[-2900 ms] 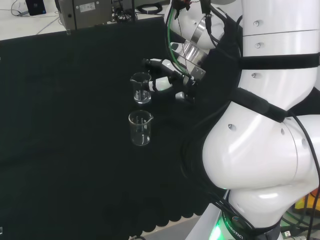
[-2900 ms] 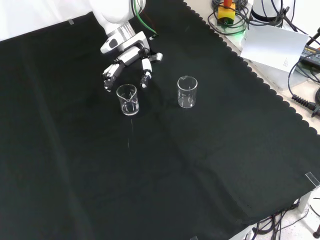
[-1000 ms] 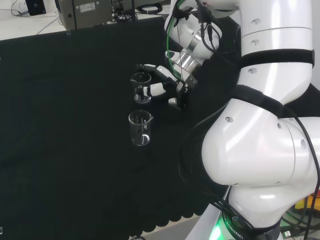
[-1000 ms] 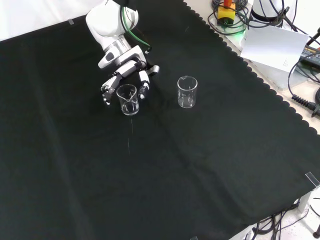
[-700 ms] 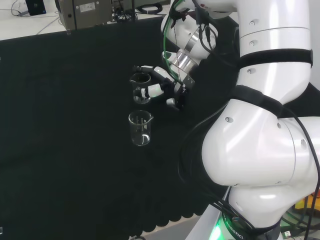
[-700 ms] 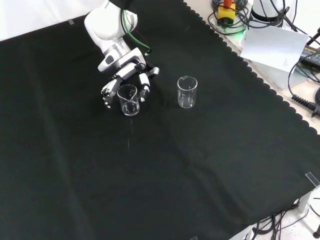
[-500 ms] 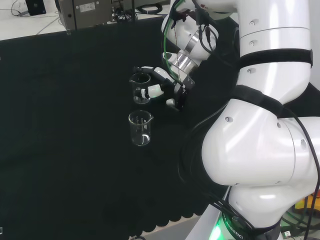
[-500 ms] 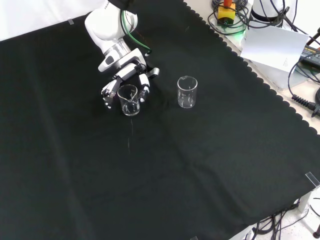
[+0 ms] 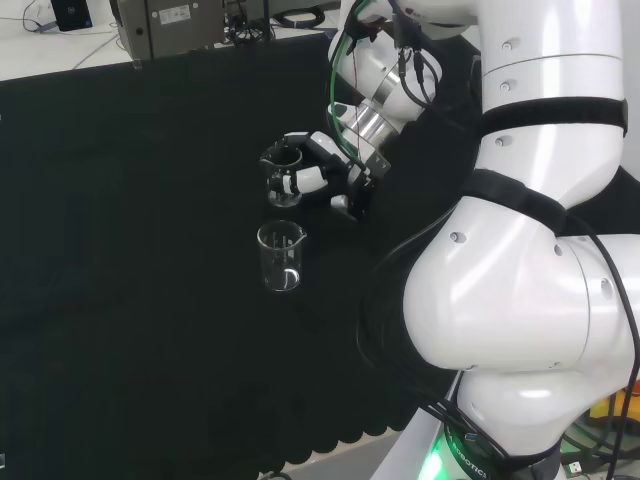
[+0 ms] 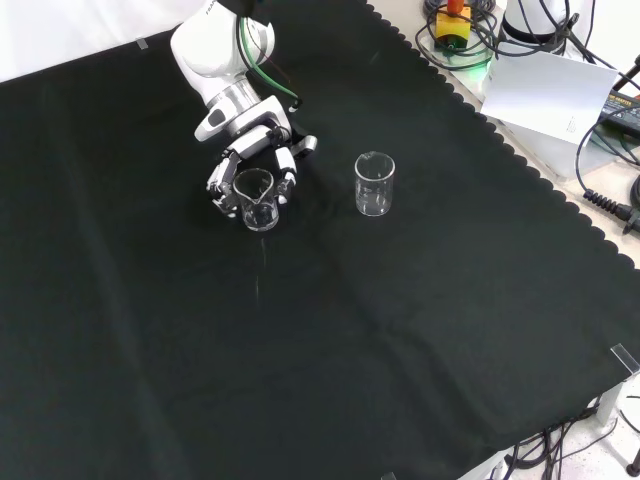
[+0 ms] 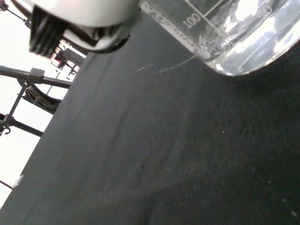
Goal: Pick up the beaker on the right.
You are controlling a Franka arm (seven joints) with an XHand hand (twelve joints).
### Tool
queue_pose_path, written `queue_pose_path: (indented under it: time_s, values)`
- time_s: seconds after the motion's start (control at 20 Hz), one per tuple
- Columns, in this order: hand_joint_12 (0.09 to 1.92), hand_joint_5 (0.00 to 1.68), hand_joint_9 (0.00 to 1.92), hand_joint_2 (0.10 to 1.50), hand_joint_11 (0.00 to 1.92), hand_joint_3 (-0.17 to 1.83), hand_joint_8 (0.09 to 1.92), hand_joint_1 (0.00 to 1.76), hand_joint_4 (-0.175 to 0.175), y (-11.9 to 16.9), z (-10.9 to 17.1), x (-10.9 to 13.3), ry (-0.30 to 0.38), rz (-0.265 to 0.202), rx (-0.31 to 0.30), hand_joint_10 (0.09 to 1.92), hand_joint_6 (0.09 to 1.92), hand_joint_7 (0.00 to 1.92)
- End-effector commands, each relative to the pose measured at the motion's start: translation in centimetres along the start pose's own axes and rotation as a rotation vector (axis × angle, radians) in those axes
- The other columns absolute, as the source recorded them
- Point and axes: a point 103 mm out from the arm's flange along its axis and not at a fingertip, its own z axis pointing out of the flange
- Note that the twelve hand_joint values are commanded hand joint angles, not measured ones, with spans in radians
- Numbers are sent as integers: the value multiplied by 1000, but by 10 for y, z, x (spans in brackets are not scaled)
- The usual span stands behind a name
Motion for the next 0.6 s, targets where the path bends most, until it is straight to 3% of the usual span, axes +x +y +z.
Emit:
queue_pose_path:
  time_s: [0.05, 0.15, 0.2, 0.35, 0.5, 0.6]
  values:
    - [878, 1021, 1112, 776, 1059, 574, 1007, 1280, -53, 2, -5, 7, -88, 39, -55, 746, 1037, 1028]
    - [806, 1089, 1300, 606, 1175, 798, 992, 1389, -135, -1, -16, 11, -122, 37, -107, 682, 987, 1159]
    - [778, 1123, 1372, 550, 1220, 862, 951, 1415, -155, -1, -20, 14, -137, 32, -123, 626, 940, 1209]
    - [708, 1182, 1489, 486, 1301, 909, 824, 1441, -174, -1, -37, 28, -198, 3, -152, 474, 832, 1303]
    - [641, 1269, 1460, 611, 1357, 668, 729, 1432, -175, -4, -56, 41, -244, -24, -171, 388, 634, 1262]
    - [610, 1322, 1504, 620, 1398, 628, 650, 1432, -175, -8, -68, 53, -297, -43, -158, 275, 531, 1290]
